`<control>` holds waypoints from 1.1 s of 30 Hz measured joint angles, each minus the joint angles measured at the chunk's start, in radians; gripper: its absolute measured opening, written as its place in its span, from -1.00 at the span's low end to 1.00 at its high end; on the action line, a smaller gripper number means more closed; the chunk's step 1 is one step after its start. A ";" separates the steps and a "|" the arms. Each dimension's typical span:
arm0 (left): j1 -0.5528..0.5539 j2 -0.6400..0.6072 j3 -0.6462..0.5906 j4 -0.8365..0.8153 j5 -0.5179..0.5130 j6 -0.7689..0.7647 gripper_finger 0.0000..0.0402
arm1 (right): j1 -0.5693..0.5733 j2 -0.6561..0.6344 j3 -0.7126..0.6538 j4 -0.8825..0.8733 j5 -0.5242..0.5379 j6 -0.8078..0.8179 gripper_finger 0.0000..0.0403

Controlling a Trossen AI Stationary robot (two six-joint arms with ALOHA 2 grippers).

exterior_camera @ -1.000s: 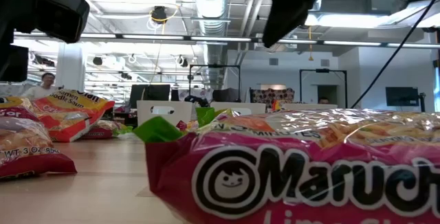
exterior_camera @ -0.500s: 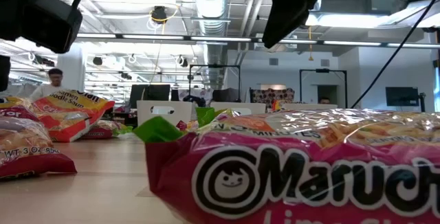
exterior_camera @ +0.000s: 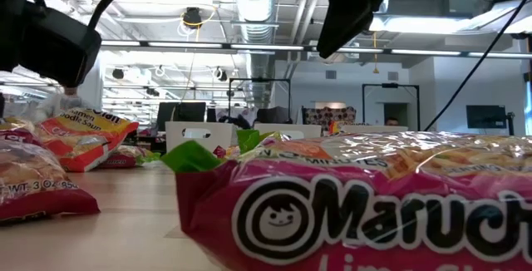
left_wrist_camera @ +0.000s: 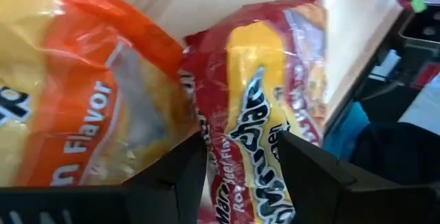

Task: Sort Maruchan noodles
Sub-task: Put the red noodle pack into the center white bin

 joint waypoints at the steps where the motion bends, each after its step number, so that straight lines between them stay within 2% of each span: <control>1: 0.000 0.000 0.000 -0.007 -0.002 0.007 -0.18 | 0.000 0.000 0.000 0.000 0.000 0.000 -0.15; 6: 0.000 0.000 0.000 -0.011 -0.031 0.033 -0.28 | 0.000 0.000 0.000 0.000 0.000 0.001 -0.15; 15: 0.000 -0.001 0.000 -0.004 -0.069 0.137 -0.95 | -0.003 0.000 0.000 0.003 0.004 0.016 -0.15; 22: 0.005 -0.003 -0.001 0.058 -0.079 0.218 -1.00 | -0.003 0.000 0.000 0.004 0.005 0.014 -0.15; 28: 0.030 -0.003 -0.001 0.170 -0.025 0.276 -1.00 | -0.026 0.000 0.000 0.004 0.005 0.009 -0.16; 33: 0.074 -0.037 -0.001 0.179 0.000 0.335 -1.00 | -0.063 0.000 0.000 0.003 0.003 0.006 -0.18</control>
